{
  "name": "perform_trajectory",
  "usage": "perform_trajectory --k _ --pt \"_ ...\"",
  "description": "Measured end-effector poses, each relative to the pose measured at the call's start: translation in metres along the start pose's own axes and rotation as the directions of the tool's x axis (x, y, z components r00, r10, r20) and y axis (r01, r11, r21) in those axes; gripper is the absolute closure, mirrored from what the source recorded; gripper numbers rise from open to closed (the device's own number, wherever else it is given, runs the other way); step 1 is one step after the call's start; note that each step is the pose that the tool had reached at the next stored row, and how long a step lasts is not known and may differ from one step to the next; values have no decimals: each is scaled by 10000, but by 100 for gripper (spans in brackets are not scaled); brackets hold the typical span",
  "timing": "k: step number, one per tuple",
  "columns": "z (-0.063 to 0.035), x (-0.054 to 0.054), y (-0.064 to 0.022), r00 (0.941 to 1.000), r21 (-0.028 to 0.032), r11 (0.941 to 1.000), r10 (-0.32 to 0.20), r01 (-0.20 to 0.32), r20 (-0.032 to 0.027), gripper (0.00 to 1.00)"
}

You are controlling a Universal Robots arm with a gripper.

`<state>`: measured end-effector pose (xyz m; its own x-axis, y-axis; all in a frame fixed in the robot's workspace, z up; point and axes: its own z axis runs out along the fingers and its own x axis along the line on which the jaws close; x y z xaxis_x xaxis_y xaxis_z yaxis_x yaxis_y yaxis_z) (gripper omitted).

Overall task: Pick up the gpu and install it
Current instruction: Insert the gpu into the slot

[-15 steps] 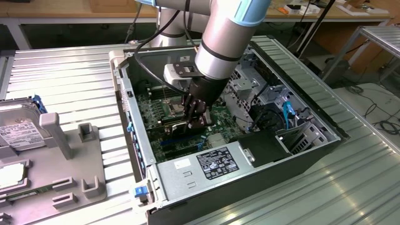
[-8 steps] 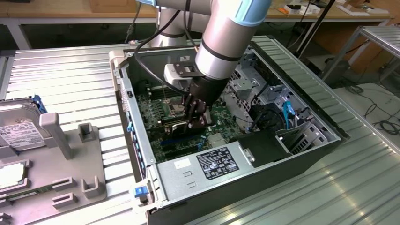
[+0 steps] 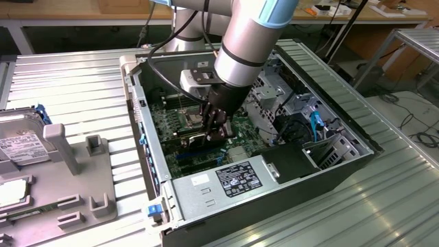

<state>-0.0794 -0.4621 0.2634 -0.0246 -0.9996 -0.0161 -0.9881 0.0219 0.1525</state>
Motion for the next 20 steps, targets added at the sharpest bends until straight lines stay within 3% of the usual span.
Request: perform_trajectory --k 16,18,19,20 --pt "-16 -13 4 10000 0 10000 -9 9 11 73" --pt "-17 -14 4 9999 -4 10000 -81 81 92 73" --pt "-16 -13 4 9997 -5 9999 -119 119 204 73" --pt "-17 -13 4 9996 -6 9999 -128 128 269 73"
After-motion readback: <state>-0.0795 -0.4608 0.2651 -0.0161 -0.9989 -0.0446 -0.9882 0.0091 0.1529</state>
